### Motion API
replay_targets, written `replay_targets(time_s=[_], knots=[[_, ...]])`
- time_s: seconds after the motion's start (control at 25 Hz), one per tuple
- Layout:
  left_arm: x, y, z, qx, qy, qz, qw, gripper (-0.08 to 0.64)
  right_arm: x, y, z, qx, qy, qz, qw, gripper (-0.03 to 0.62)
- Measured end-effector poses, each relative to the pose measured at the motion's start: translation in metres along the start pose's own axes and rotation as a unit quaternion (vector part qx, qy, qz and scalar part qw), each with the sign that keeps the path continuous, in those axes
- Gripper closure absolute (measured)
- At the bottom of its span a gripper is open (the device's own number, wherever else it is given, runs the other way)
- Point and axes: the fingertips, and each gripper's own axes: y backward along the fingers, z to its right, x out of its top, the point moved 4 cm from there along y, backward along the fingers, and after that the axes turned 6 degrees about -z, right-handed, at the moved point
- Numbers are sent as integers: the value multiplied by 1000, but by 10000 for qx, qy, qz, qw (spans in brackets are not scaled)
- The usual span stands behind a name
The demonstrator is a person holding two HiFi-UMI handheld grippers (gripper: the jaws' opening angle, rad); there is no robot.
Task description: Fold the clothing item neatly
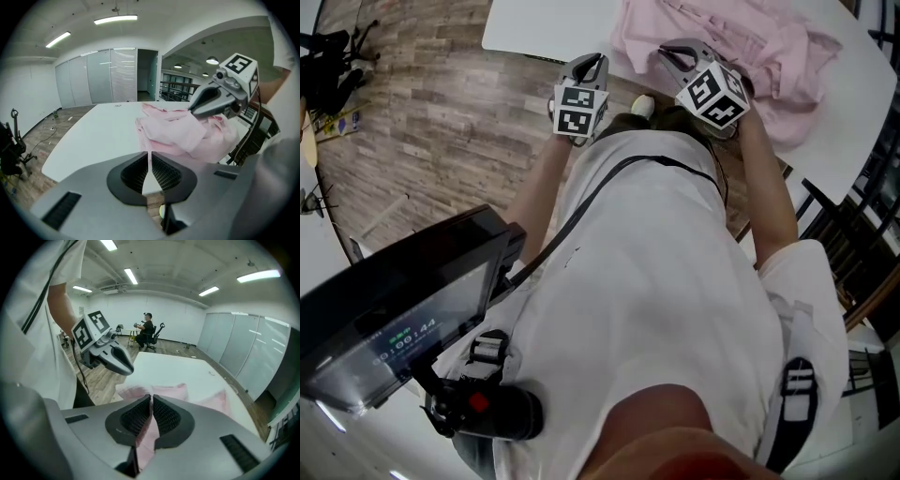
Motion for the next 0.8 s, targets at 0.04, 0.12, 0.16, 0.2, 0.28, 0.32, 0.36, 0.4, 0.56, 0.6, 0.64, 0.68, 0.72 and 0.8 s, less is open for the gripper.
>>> replay_targets(time_s=[0.04, 0.12, 0.16, 0.2, 0.28, 0.32, 0.36, 0.4, 0.56, 0.6, 0.64, 0.68, 0.72, 0.8], knots=[[3, 0, 1, -8, -19, 31, 10000, 555, 2, 8, 17, -171, 107, -15, 9998, 568], [9, -2, 5, -47, -72, 74, 9999, 555, 5, 20, 49, -479, 342, -79, 9982, 568], [12, -2, 8, -90, -104, 89, 9999, 555, 4, 23, 64, -610, 474, -128, 9969, 568], [14, -3, 11, -149, -144, 101, 9997, 548, 3, 25, 77, -734, 630, -188, 9951, 568], [18, -3, 21, -278, -270, 105, 9992, 512, -1, 26, 99, -938, 956, -299, 9905, 568], [18, -4, 26, -314, -360, 91, 9988, 493, -3, 25, 107, -994, 1093, -329, 9885, 568], [18, -5, 31, -311, -460, 72, 9984, 475, -5, 23, 114, -1011, 1200, -337, 9870, 568], [17, -6, 34, -273, -560, 55, 9980, 460, -5, 22, 119, -997, 1280, -328, 9862, 568], [16, -7, 38, -181, -684, 20, 9975, 447, -9, 11, 130, -952, 1548, -336, 9828, 568], [15, -5, 40, -206, -637, 9, 9978, 446, -12, 8, 131, -965, 1598, -346, 9818, 568], [13, -3, 42, -232, -598, -5, 9979, 447, -15, 5, 133, -989, 1629, -349, 9811, 568], [11, -1, 44, -246, -573, -26, 9981, 446, -18, 2, 137, -1019, 1641, -345, 9806, 568], [9, 0, 44, -241, -553, -52, 9982, 446, -20, -2, 142, -1054, 1635, -330, 9803, 568], [8, 0, 40, -199, -534, -82, 9983, 447, -22, -13, 156, -1161, 1560, -309, 9804, 566]])
